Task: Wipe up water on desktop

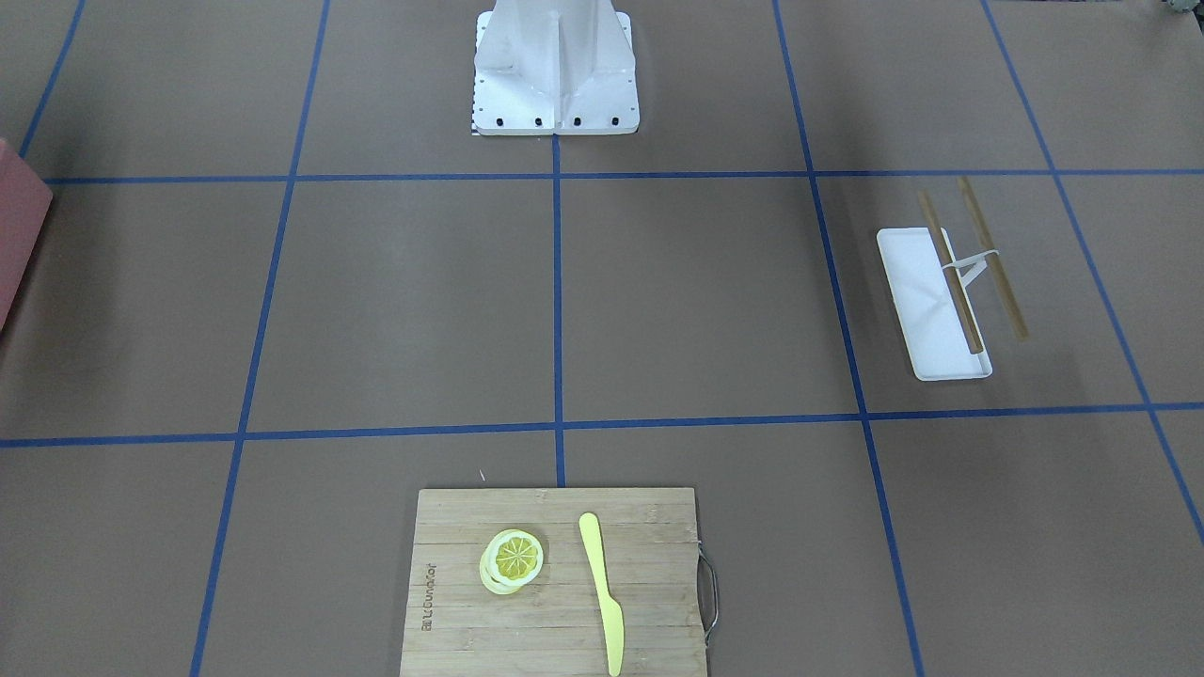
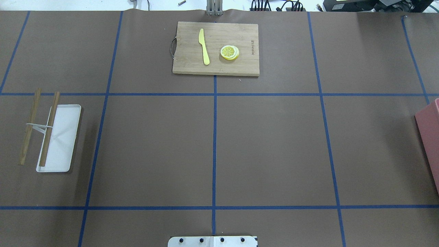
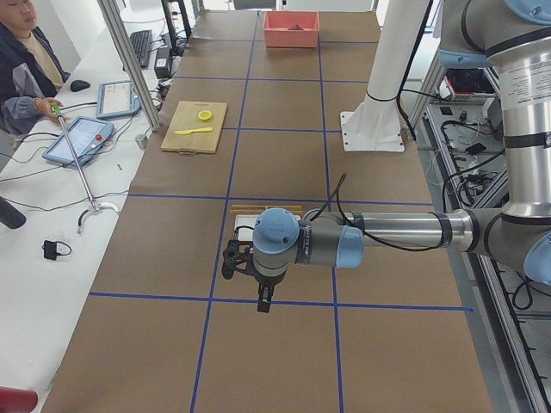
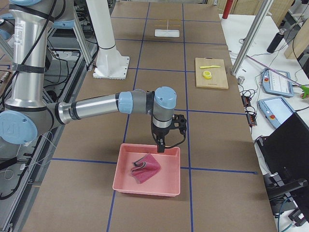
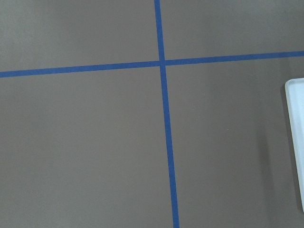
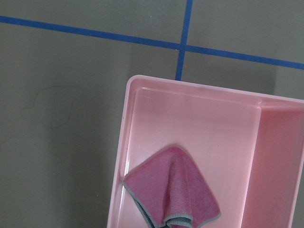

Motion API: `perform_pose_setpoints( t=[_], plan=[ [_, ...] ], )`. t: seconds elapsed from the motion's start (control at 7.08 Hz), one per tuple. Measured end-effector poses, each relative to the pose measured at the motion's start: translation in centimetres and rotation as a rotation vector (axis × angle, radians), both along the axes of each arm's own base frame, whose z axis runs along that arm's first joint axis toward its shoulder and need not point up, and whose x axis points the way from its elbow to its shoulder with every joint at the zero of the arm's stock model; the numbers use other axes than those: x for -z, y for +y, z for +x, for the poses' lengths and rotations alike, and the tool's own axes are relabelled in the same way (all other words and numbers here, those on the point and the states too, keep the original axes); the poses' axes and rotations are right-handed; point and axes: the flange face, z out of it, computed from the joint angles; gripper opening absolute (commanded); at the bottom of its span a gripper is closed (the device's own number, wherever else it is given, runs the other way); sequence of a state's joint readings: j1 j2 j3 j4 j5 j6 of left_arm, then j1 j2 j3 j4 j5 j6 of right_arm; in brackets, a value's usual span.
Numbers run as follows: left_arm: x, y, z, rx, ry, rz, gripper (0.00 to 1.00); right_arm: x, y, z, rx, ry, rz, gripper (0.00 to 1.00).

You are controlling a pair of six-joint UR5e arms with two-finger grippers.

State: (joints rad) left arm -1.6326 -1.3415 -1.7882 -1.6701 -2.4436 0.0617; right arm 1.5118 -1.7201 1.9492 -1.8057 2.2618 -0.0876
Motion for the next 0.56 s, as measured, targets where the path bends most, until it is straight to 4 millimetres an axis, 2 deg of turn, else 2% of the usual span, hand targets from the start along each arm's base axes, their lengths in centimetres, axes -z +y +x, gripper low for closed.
perform_pose_setpoints(
  t=[0.28,0.56],
  plan=[
    [-0.5,-0.17,-0.06,0.0,-0.003,-0.008,0.98,0.56,-0.58,-0.06,-0.001,-0.003,0.011,1.0],
    [-0.2,-0.81,-0.15,0.002,-0.006,0.004,0.98,0.89,-0.88,-0.12,-0.001,-0.006,0.017,1.0]
  ],
)
